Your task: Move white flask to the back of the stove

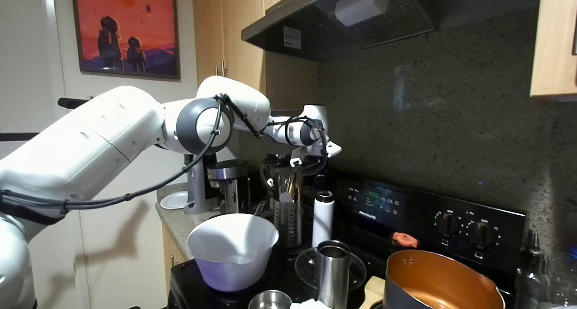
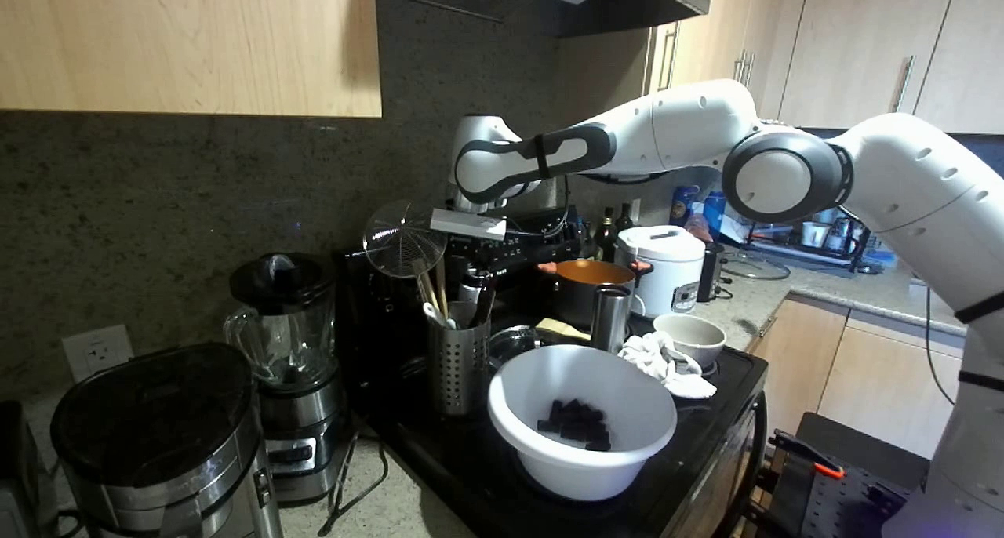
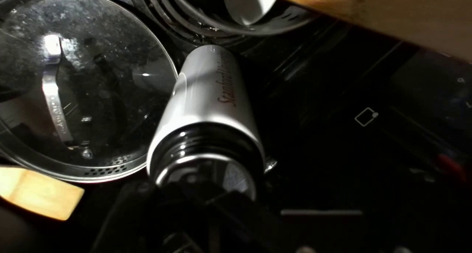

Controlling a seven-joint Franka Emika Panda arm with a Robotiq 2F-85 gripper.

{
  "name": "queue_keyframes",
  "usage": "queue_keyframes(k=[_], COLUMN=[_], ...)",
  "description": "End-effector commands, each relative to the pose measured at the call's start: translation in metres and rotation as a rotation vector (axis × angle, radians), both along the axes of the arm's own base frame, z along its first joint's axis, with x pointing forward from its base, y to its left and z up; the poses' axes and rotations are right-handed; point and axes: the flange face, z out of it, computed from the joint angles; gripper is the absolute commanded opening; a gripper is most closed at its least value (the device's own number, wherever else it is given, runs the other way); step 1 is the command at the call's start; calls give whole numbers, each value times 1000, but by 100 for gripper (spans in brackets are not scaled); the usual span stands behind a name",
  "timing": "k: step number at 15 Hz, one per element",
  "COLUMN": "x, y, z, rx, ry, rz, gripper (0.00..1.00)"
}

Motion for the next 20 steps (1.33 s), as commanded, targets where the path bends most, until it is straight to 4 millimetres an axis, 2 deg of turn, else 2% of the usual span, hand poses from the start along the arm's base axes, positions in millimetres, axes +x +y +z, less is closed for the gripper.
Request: queue_keyframes(k=[1, 6, 10, 14, 20], x=[-5, -9, -16, -32, -69], y=[8, 9, 8, 4, -17], z=[20, 47, 83, 123, 163], rx=[-4, -12, -24, -60, -212], ry=[-7, -28, -51, -45, -2], rz=[1, 8, 19, 54, 198], gripper=[100, 100, 100, 100, 100])
